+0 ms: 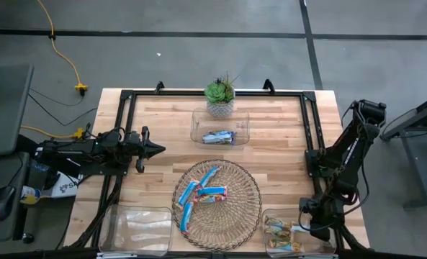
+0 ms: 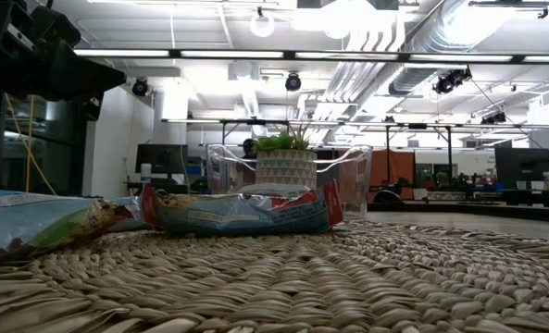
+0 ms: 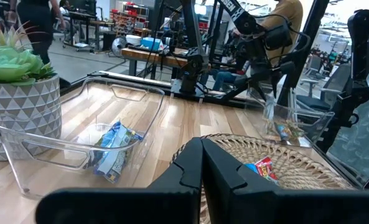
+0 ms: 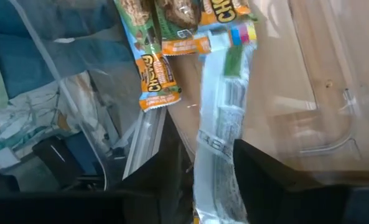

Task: Pick and place Granola Bars by type
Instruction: Put the yellow granola bar into the bottom right transparent bin, then put the red granola bar into the bottom left transparent bin

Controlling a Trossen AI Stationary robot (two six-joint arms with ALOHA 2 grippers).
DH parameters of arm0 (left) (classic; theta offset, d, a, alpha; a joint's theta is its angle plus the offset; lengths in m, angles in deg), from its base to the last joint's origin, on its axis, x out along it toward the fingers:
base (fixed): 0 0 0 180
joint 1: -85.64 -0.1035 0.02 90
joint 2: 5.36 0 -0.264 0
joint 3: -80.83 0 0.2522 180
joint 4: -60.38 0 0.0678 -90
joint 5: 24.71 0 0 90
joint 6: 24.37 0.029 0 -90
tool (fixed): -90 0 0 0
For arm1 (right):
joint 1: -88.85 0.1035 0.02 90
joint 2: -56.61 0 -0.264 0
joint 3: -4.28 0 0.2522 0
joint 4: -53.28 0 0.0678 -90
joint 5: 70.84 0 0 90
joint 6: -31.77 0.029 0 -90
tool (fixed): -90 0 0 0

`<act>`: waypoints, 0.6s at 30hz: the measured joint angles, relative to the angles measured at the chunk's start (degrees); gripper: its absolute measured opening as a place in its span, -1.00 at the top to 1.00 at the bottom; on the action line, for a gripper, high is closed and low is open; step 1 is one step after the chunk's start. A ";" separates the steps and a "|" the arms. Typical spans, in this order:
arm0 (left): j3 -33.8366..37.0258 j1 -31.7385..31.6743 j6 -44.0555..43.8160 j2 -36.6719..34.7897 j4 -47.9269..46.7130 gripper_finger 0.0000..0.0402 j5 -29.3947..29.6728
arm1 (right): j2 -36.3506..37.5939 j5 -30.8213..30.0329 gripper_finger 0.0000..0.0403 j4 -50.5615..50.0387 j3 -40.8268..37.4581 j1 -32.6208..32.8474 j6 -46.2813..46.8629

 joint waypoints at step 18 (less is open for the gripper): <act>-0.02 -0.01 -0.01 0.01 0.00 1.00 0.00 | 7.79 -0.40 0.26 2.20 -0.20 -0.04 -4.52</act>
